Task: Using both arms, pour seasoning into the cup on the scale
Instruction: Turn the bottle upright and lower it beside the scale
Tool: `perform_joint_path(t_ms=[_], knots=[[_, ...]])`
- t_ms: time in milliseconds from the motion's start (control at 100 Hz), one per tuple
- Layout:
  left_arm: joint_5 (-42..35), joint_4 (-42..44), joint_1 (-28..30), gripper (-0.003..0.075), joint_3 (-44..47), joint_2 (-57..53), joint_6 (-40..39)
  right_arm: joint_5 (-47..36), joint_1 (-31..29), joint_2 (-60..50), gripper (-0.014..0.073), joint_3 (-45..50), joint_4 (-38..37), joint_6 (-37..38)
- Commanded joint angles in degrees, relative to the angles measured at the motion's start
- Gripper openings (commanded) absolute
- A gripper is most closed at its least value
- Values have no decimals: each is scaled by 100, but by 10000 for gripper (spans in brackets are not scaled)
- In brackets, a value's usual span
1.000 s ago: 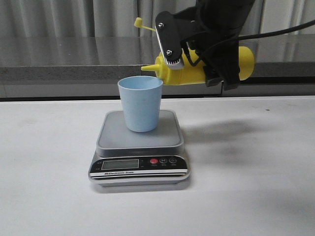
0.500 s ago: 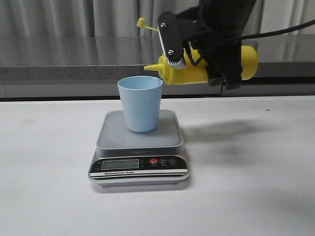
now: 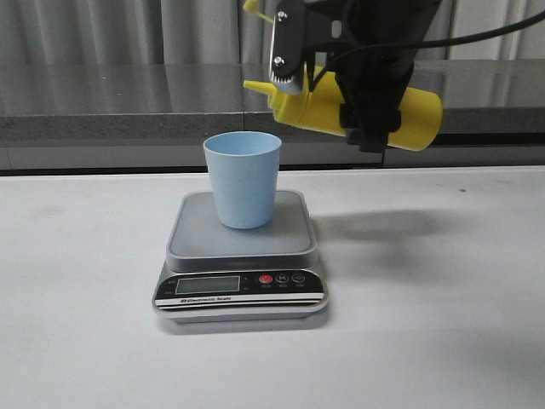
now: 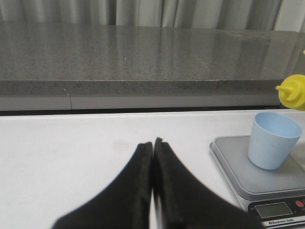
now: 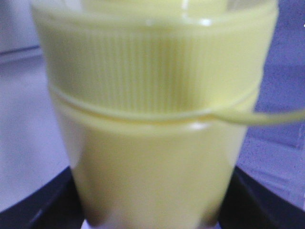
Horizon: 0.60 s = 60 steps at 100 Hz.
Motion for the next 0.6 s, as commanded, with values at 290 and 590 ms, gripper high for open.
perform_joint_path(t_ms=[290, 590], knots=[[-485, -50, 21, -20, -161, 50, -54, -2705, -578, -1235, 235, 278, 1057, 1788], [-485, -50, 21, -20, -161, 50, -54, -4942, -1367, -1622, 235, 1757, 2649, 1788]])
